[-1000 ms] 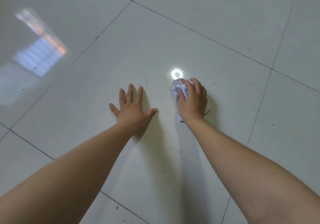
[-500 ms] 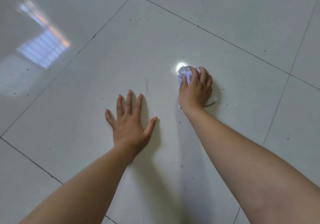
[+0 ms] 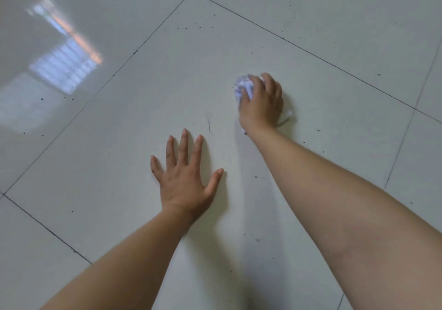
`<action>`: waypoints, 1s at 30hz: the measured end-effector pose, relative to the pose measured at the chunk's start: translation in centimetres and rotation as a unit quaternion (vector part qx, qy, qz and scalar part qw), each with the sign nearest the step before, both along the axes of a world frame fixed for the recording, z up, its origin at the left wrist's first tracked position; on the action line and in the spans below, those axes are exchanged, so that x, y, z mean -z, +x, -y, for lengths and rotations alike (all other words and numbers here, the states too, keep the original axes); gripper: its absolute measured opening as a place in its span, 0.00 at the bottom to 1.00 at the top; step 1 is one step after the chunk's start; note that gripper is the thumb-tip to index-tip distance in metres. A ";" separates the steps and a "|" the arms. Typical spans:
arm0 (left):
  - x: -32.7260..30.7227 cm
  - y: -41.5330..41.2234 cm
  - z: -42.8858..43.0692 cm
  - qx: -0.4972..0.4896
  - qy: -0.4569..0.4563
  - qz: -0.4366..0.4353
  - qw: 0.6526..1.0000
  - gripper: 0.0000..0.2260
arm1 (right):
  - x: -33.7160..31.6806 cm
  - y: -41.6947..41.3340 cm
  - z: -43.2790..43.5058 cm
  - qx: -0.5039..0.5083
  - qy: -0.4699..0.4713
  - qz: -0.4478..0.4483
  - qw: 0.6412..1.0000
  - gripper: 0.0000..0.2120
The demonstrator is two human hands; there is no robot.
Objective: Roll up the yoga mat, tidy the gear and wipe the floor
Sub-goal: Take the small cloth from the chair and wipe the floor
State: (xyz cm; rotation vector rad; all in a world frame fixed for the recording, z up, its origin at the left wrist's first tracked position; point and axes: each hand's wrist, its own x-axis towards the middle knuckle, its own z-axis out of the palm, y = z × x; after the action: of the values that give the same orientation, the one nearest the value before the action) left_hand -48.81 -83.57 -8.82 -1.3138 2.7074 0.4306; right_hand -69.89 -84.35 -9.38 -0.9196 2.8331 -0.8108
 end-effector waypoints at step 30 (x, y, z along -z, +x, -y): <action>-2.7 -2.8 -7.3 0.189 0.023 -0.007 0.982 0.30 | 0.3 9.5 -28.6 -0.041 0.065 -0.075 0.994 0.18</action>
State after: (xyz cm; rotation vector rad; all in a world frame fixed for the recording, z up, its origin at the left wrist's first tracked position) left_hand -51.57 -76.27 -6.15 -0.7573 2.8464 0.4565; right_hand -60.34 -55.79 -9.64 -1.1117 2.9092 -0.5644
